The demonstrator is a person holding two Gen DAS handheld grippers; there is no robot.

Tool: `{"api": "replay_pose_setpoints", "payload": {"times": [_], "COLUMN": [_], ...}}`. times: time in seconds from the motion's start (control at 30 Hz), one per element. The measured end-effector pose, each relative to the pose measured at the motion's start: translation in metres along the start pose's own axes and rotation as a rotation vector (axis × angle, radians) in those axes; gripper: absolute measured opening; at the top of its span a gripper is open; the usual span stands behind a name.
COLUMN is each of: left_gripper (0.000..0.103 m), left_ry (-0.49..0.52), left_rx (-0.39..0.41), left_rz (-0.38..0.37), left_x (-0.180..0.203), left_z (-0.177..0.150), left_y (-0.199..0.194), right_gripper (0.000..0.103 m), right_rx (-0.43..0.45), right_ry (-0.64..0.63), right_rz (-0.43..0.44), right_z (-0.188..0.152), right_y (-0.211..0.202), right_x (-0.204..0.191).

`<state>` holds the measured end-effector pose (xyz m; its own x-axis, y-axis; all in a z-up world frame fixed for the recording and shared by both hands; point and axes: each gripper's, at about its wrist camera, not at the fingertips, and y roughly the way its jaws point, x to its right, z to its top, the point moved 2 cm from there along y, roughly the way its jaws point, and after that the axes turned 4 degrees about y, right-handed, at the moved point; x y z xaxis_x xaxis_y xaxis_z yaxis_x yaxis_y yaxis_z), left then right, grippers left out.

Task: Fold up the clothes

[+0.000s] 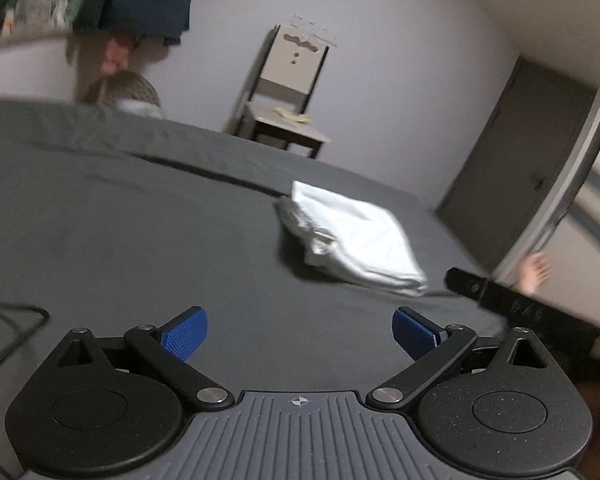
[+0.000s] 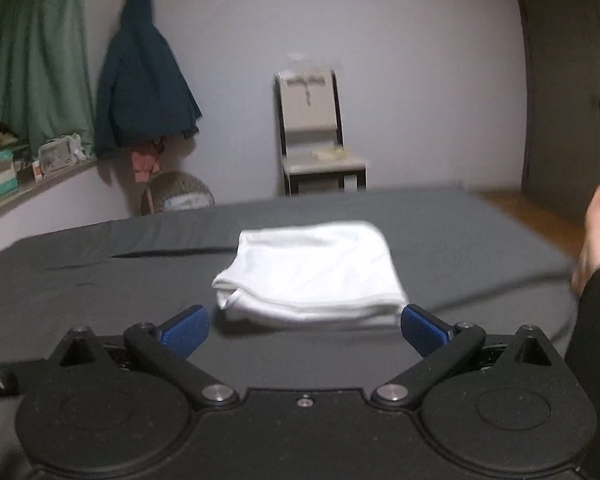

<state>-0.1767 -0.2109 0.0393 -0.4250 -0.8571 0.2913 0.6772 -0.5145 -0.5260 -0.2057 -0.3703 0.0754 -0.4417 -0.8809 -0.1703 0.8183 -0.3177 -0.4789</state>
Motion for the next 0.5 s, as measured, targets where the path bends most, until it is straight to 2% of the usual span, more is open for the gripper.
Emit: {"api": "replay_pose_setpoints", "payload": {"times": [0.1,0.17,0.23,0.37,0.5], "left_gripper": [0.100,0.100,0.100,0.100,0.100], "left_ry": [0.026,0.044,0.062,0.063,0.151], "left_rx": [-0.017,-0.029,-0.041,-0.043,-0.045], "left_rz": [0.092,0.153,0.214,0.259,0.321], "left_x": [0.014,0.024,0.033,0.051,0.074], "left_z": [0.010,0.017,0.024,0.036,0.046], "left_y": [-0.002,-0.003,-0.005,-0.009,-0.004], "right_gripper": [0.103,0.103,0.103,0.103,0.103], "right_rx": [-0.037,-0.048,-0.034,-0.020,-0.145], "right_ry": [0.016,-0.019,-0.030,0.026,0.011], "right_rz": [-0.034,-0.043,-0.023,0.013,-0.015], "right_z": [0.002,0.002,0.003,0.009,0.016], "right_y": [-0.006,-0.012,-0.021,-0.036,-0.024], "right_x": [0.003,0.001,0.003,0.014,0.024]}}
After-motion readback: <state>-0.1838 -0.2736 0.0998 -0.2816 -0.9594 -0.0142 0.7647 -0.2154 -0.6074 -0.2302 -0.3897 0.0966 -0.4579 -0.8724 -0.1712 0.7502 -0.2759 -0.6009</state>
